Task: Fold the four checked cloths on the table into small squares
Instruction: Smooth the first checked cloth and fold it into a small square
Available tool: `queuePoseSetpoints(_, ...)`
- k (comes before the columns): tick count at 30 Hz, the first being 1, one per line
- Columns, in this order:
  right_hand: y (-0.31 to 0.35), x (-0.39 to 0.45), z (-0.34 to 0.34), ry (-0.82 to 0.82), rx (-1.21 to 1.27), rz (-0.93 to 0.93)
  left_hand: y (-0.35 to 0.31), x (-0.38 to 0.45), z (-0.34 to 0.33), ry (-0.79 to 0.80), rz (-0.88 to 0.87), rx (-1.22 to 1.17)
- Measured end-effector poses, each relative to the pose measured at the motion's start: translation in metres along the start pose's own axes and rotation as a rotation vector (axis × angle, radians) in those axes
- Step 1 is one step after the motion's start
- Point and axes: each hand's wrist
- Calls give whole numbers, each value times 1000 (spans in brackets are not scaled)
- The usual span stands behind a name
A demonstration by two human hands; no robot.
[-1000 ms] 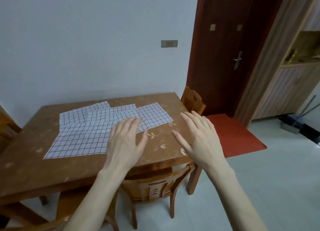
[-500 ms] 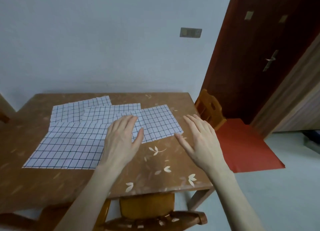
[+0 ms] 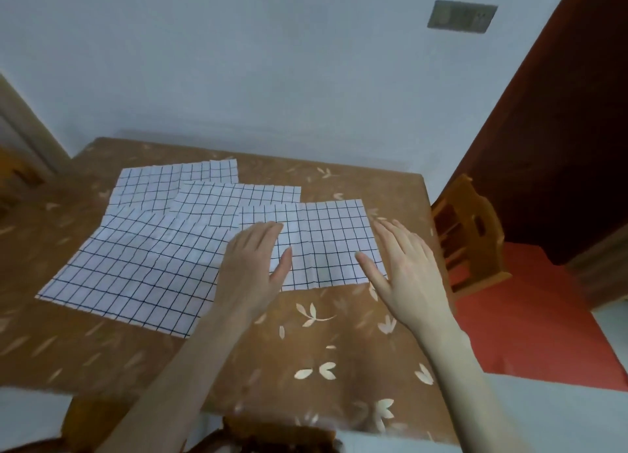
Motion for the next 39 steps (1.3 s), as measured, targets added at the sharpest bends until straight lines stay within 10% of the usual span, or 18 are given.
queuePoseSetpoints(23,-140,76,-321,509,12,-33,56,80,-306,359,117,87)
queuePoseSetpoints(39,-103,-14,-305,425,-284,-87,36,61,-350,428,8,121)
Point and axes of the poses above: each hand's wrist, its own x-axis towards the middle knuckle, its own z-axis out of the back of the hand, y = z × x, and after that the axes turned 2 degrees about z, right-handed
